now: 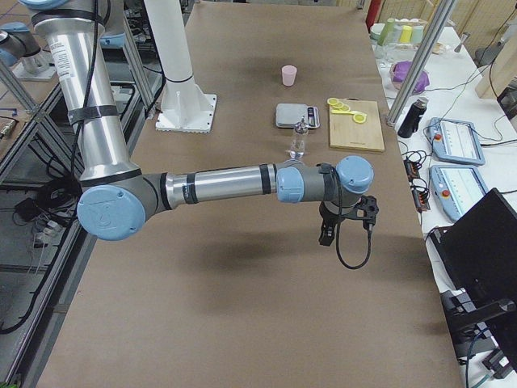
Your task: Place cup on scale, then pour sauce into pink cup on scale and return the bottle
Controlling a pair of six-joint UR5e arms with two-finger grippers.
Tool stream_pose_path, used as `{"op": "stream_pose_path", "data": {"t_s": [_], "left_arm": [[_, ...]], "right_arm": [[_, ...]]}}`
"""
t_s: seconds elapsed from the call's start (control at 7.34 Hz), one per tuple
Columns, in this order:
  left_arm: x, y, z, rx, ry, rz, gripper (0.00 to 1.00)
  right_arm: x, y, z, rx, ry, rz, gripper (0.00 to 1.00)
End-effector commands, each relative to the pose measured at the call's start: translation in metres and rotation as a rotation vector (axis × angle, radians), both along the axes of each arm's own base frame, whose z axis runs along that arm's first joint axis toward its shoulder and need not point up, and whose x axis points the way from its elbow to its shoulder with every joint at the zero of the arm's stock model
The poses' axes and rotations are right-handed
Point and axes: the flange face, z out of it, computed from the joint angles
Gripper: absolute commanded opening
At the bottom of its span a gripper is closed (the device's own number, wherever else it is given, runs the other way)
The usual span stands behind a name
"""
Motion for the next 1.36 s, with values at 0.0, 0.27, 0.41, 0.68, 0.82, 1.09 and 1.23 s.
{"op": "stream_pose_path", "data": {"t_s": [0.0,0.27,0.41,0.68,0.82,1.09,1.23], "left_arm": [[0.089,0.021,-0.08,-0.072,-0.052,-0.002,0.99],[0.178,0.046,-0.117,-0.108,0.081,-0.139,0.98],[0.217,0.061,-0.12,-0.143,0.101,-0.144,0.98],[0.263,0.081,-0.138,-0.164,0.171,-0.152,0.98],[0.284,0.09,-0.142,-0.18,0.18,-0.14,0.98],[0.306,0.1,-0.139,-0.15,0.146,-0.136,0.98],[0.31,0.1,-0.137,-0.153,0.142,-0.131,0.98]], "right_arm": [[-0.005,-0.006,-0.02,0.039,-0.022,-0.012,1.0],[-0.012,-0.017,-0.041,0.07,-0.02,-0.017,1.0],[-0.012,-0.026,-0.054,0.093,-0.01,-0.016,1.0],[-0.025,-0.032,-0.06,0.112,0.02,-0.035,1.0],[-0.024,-0.03,-0.058,0.115,0.025,-0.038,1.0],[-0.024,-0.031,-0.046,0.219,0.016,-0.039,1.0],[-0.025,-0.03,-0.03,0.237,0.007,-0.036,1.0]]}}
